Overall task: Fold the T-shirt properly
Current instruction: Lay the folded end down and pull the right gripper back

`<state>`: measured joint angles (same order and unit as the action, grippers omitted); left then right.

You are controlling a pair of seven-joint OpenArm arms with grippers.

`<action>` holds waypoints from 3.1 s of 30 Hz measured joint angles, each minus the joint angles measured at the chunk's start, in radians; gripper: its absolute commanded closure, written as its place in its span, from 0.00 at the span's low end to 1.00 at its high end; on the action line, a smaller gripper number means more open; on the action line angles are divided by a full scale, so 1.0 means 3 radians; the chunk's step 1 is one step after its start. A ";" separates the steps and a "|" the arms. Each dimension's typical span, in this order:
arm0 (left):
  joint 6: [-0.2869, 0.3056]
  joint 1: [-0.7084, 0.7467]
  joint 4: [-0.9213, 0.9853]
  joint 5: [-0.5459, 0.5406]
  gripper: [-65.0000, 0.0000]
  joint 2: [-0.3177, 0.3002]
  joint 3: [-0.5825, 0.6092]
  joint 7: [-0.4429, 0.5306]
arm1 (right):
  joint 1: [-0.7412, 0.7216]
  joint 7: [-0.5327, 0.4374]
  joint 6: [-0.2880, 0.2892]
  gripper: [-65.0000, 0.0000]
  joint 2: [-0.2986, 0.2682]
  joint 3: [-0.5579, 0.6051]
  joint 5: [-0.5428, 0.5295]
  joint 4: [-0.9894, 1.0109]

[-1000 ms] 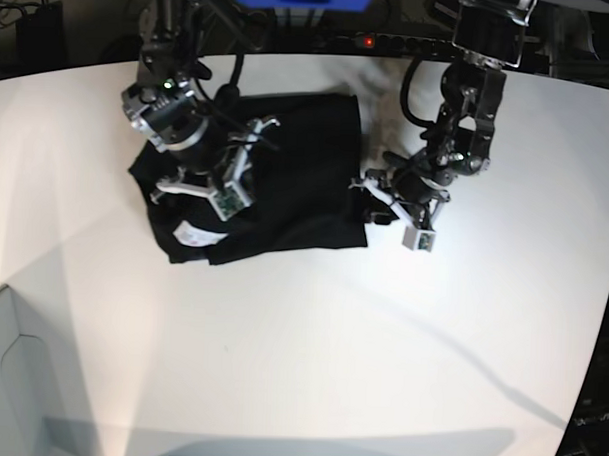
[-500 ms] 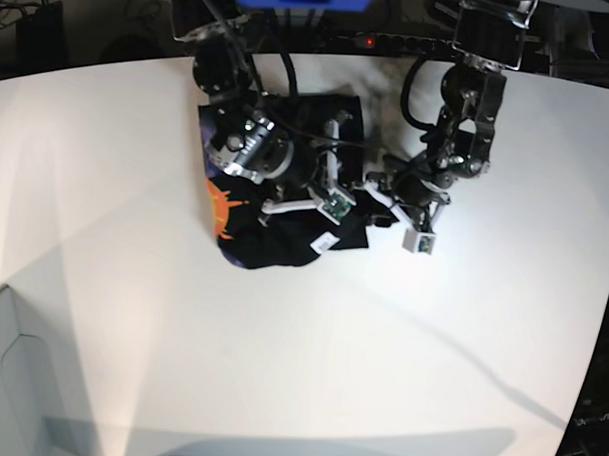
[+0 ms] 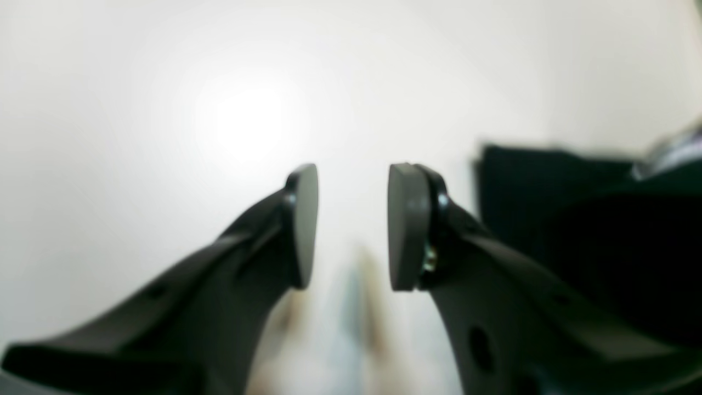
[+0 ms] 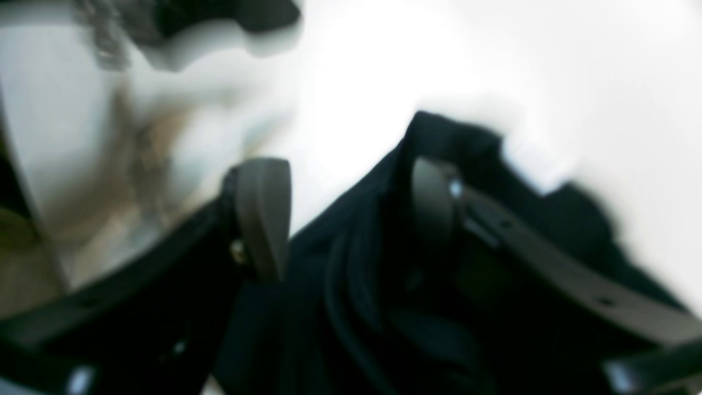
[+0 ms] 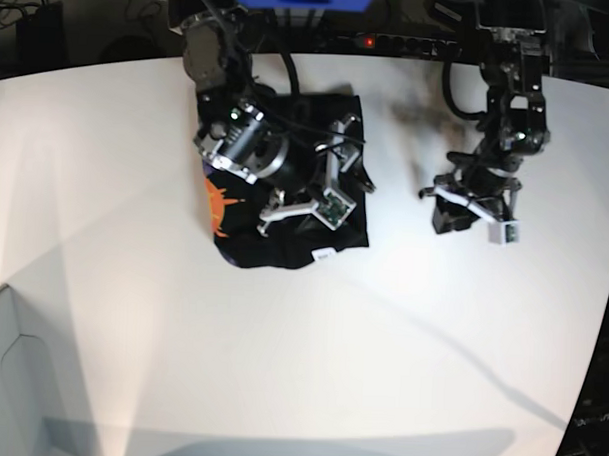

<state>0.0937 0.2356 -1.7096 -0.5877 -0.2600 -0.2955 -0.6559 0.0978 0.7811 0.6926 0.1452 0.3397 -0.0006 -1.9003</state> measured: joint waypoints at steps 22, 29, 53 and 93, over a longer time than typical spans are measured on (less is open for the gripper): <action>0.0001 0.0163 -0.0130 0.0009 0.43 0.0028 -0.0680 -0.0048 | 0.0561 -0.0004 0.0000 0.41 -0.0202 -0.0502 -0.0112 -0.0140; 0.0001 0.0145 -0.0130 0.0008 0.43 0.0034 -0.0680 -0.0047 | 0.0656 -0.0015 0.0000 0.41 -0.0371 0.0375 -0.0128 -0.0114; 0.0001 0.0135 -0.0130 0.0010 0.42 0.0028 -0.0689 -0.0050 | 0.0804 -0.0262 -0.0001 0.41 -0.0398 -0.0215 -0.0123 -0.0072; 0.0023 0.0350 -0.0547 0.0009 0.33 0.0154 -0.0982 -0.0045 | 0.0842 -0.0779 0.0000 0.41 -0.0722 0.0599 -0.0094 0.0462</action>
<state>0.1005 0.3405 -1.8736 -0.5850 -0.2138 -0.5900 -0.6693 0.3504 0.5472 0.6926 -0.0715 0.5194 -0.0288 -1.7618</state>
